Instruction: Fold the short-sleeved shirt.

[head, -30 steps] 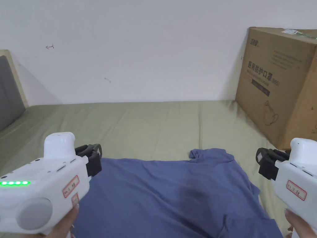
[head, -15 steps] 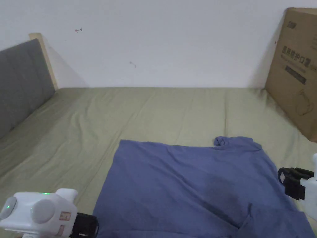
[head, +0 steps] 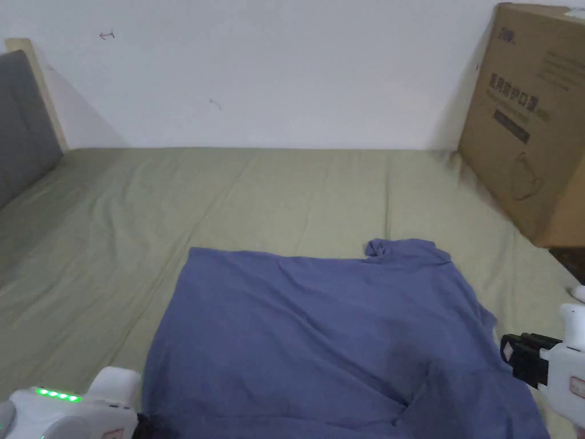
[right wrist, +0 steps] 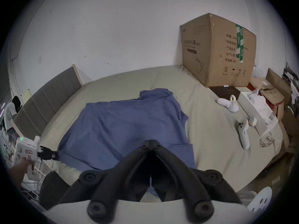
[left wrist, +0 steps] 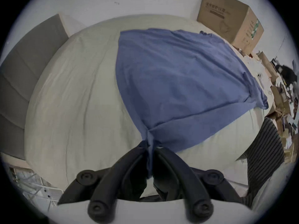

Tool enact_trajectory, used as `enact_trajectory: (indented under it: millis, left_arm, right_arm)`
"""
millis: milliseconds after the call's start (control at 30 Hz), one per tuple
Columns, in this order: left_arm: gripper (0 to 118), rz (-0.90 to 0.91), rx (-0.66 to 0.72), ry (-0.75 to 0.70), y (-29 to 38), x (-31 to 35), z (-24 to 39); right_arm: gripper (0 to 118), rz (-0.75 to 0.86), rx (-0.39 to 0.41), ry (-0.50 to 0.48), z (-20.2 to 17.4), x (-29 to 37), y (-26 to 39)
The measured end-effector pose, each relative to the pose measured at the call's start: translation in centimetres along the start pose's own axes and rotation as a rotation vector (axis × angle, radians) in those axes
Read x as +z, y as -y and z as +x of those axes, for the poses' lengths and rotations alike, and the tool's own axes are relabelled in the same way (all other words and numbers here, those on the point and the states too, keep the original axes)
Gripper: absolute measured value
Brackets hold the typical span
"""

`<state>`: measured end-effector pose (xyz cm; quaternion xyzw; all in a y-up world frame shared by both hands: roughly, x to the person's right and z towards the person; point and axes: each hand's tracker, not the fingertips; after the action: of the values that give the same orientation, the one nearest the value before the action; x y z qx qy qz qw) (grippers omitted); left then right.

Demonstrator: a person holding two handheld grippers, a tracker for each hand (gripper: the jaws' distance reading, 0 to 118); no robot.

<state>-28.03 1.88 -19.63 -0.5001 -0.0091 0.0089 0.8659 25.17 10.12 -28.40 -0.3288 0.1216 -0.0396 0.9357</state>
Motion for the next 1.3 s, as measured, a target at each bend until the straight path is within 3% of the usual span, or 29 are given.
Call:
enact_trajectory:
  millis: [67, 100, 133, 167, 200, 333, 433, 467, 600, 667, 833, 1033, 1300]
  left_arm:
    - [4, 0.057, 0.049, 0.001, -0.1, 1.5, -0.2]
    - [4, 0.086, 0.079, -0.003, -0.1, 2.3, -0.3]
    - [4, 0.104, 0.104, 0.001, 0.0, 2.8, -0.6]
    - [4, 0.120, 0.128, 0.011, 0.0, 3.3, -0.7]
    - [4, 0.134, 0.153, 0.025, -0.1, 3.9, -0.8]
    - [4, 0.128, 0.176, 0.028, -0.4, 4.8, -0.1]
    - [4, 0.105, 0.166, 0.016, -0.3, 4.4, 0.3]
    - [4, 0.090, 0.164, 0.006, -0.2, 4.1, 0.3]
    - [4, 0.045, 0.208, 0.008, 0.5, 3.4, -0.3]
    - [4, 0.040, 0.218, 0.012, 0.9, 3.3, -0.4]
    - [4, 0.035, 0.220, 0.024, 1.0, 3.9, -0.5]
    - [4, 0.097, 0.209, 0.021, -1.8, 4.9, -1.0]
    - [4, 0.096, 0.184, -0.007, -13.4, -1.7, -3.9]
  right_arm:
    - [4, -0.042, -0.044, 0.009, 1.9, -0.3, 0.4]
    - [31, -0.085, -0.071, -0.004, 3.0, -0.6, 0.7]
    - [74, -0.146, -0.097, -0.015, 3.9, -1.1, 0.9]
    - [108, -0.226, -0.101, 0.016, 4.8, -1.8, 1.3]
    - [109, -0.334, -0.074, 0.055, 5.4, -2.9, 2.1]
    - [109, -0.476, 0.015, 0.096, 6.5, -5.8, 4.9]
    - [108, -0.587, 0.031, 0.083, 6.5, -8.1, 7.0]
    - [103, -0.621, 0.045, 0.091, 6.4, -8.6, 7.8]
    - [61, -0.584, 0.061, 0.063, 6.1, -7.2, 7.8]
    - [8, -0.569, -0.004, 0.017, 6.4, -6.5, 7.1]
    - [8, -0.515, 0.001, 0.018, 6.6, -3.7, 5.5]
    - [8, -0.399, -0.048, -0.012, 6.3, -2.5, 2.1]
    - [8, -0.412, -0.158, -0.041, 6.6, -11.6, -6.8]
